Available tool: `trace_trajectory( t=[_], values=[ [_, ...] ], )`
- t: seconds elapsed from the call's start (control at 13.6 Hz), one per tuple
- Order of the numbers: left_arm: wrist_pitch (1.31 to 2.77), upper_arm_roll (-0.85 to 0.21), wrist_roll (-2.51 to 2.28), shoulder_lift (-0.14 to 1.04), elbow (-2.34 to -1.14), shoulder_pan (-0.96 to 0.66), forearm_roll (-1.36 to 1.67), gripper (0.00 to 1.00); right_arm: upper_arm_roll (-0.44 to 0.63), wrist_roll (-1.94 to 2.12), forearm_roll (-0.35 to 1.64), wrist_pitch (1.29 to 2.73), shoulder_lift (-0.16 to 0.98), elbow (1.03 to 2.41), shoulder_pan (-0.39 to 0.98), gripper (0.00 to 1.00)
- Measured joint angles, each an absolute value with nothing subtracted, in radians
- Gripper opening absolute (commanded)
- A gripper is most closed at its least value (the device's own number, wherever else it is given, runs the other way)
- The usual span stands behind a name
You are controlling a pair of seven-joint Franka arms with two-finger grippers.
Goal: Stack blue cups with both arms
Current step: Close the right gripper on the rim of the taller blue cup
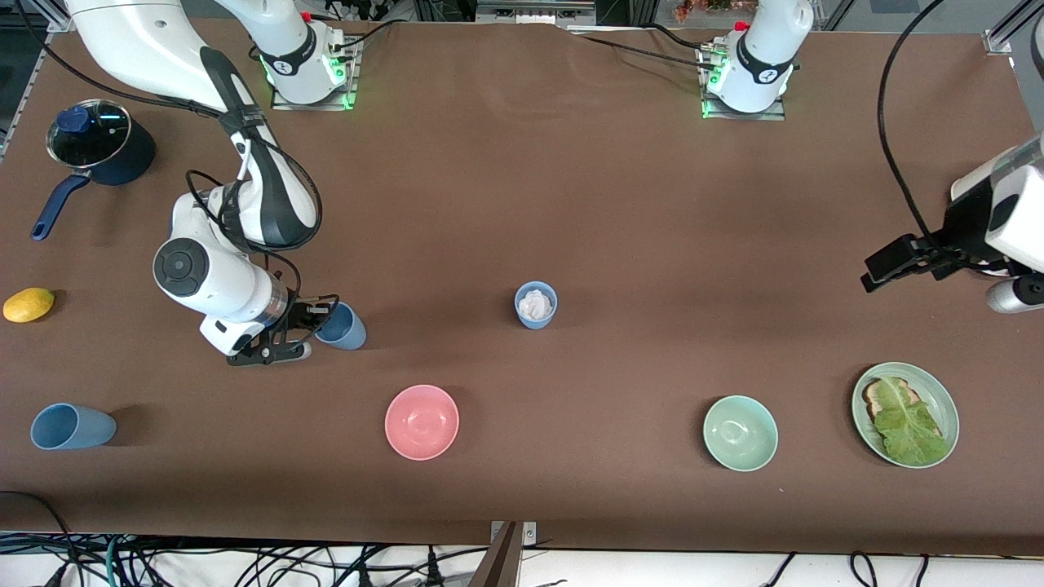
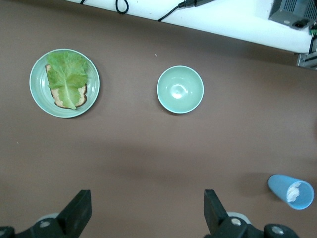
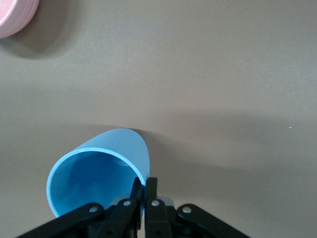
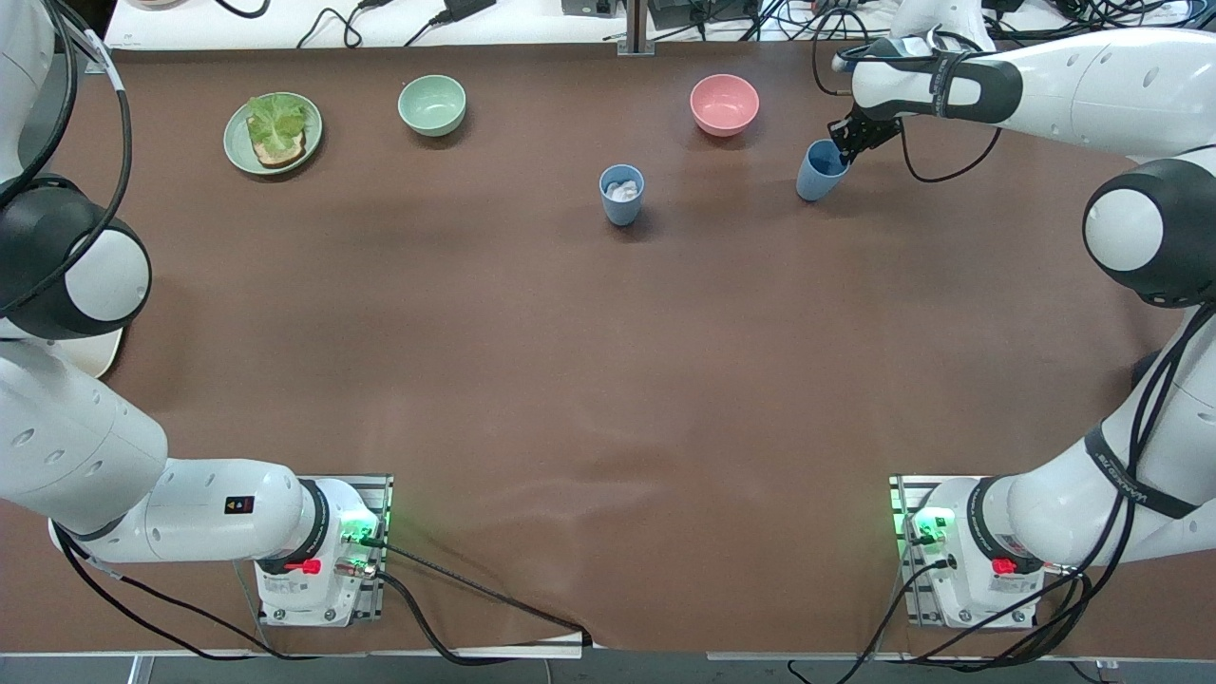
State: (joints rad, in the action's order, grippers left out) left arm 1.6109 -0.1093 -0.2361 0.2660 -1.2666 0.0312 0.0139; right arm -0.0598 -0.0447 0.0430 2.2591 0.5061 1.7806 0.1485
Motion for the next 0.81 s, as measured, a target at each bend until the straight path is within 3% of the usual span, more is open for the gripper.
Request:
trace_trajectory(
  t=[0.29, 0.81],
  values=[
    [1.611, -0.101, -0.177, 0.266, -1.301, 0.030, 0.014, 1.00, -0.061, -0.045, 0.056, 2.215, 0.506, 1.734, 0.149, 0.00],
    [1.635, -0.101, -0.171, 0.266, -1.365, 0.029, 0.014, 1.00, -0.065, -0.046, 0.058, 1.920, 0.504, 1.517, 0.166, 0.00]
  ],
)
